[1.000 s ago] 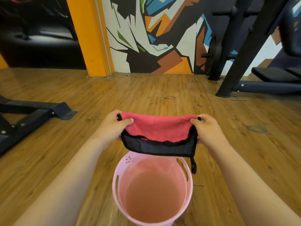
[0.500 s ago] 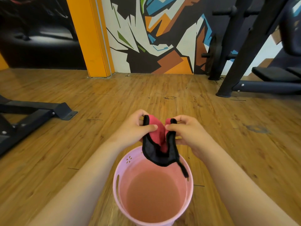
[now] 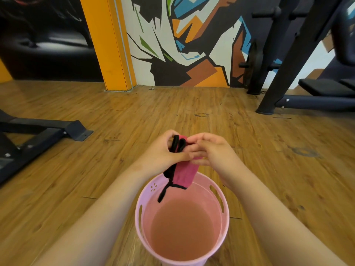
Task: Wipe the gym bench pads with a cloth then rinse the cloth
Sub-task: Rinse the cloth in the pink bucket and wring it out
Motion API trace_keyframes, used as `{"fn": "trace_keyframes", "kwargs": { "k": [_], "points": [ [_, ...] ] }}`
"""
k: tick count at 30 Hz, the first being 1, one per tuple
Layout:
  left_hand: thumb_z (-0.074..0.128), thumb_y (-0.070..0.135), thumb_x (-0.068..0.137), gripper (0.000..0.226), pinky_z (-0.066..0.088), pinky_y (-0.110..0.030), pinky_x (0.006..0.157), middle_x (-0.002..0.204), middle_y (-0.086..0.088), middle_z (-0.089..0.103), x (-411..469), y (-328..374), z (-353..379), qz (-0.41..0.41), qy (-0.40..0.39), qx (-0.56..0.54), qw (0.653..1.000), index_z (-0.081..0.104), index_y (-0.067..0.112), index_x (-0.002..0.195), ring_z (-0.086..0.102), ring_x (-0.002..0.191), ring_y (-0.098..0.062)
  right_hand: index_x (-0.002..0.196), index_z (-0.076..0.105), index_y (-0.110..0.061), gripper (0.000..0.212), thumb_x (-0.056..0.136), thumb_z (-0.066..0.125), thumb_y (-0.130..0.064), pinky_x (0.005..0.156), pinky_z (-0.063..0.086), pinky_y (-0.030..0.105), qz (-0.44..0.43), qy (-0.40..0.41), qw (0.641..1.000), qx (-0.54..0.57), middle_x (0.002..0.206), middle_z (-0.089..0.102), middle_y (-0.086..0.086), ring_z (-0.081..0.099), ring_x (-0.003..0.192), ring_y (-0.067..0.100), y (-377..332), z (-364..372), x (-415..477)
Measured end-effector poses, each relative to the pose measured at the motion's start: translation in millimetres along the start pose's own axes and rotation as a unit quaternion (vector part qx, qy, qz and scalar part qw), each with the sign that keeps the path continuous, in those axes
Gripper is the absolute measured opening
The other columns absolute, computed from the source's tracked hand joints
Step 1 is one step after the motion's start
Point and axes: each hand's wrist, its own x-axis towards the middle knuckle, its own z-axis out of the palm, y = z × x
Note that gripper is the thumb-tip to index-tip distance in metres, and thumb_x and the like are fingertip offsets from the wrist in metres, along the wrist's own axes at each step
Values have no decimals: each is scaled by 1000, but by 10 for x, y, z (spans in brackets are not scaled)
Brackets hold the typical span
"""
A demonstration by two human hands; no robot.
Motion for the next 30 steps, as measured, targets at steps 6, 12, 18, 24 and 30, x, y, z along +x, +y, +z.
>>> {"fn": "trace_keyframes", "kwargs": {
  "k": [6, 12, 18, 24, 30],
  "points": [
    [55, 0, 94, 8, 45, -38, 75, 83, -21, 63, 11, -20, -36, -20, -7, -36, 999, 56, 3, 101, 60, 76, -24, 86, 62, -15, 21, 93, 46, -4, 65, 47, 25, -13, 124, 992, -18, 77, 63, 1, 57, 66, 11, 114, 63, 51],
    [50, 8, 97, 15, 44, -16, 58, 75, 4, 63, -52, -112, -175, -50, 21, -128, 990, 62, 15, 92, 59, 66, -7, 120, 52, -22, 35, 92, 59, -41, 71, 39, 22, 14, 144, 989, -4, 108, 58, -9, 56, 91, 3, 278, 28, -4],
    [46, 10, 98, 20, 45, -32, 70, 92, -7, 67, -99, -257, -319, -115, 107, -278, 948, 65, 10, 107, 61, 83, -23, 107, 58, -26, 33, 91, 50, -53, 103, 38, 38, 154, -36, 985, 74, 101, 71, 5, 68, 92, 16, 495, 186, -29],
    [45, 16, 100, 21, 48, -32, 66, 89, -7, 67, -244, -450, -452, -168, 93, -284, 940, 64, 12, 105, 63, 80, -23, 105, 64, -11, 14, 93, 60, -17, 95, 49, 35, 128, -78, 982, 113, 101, 70, 8, 68, 91, 20, 602, 382, 5],
    [44, 18, 103, 15, 42, -17, 56, 84, 0, 57, -430, -732, -605, -152, 100, -35, 983, 56, 15, 94, 55, 68, -8, 97, 56, -11, 11, 97, 48, -4, 51, 54, 25, 150, -66, 982, 97, 96, 64, 9, 65, 76, 17, 681, 640, -15]
  ]
}}
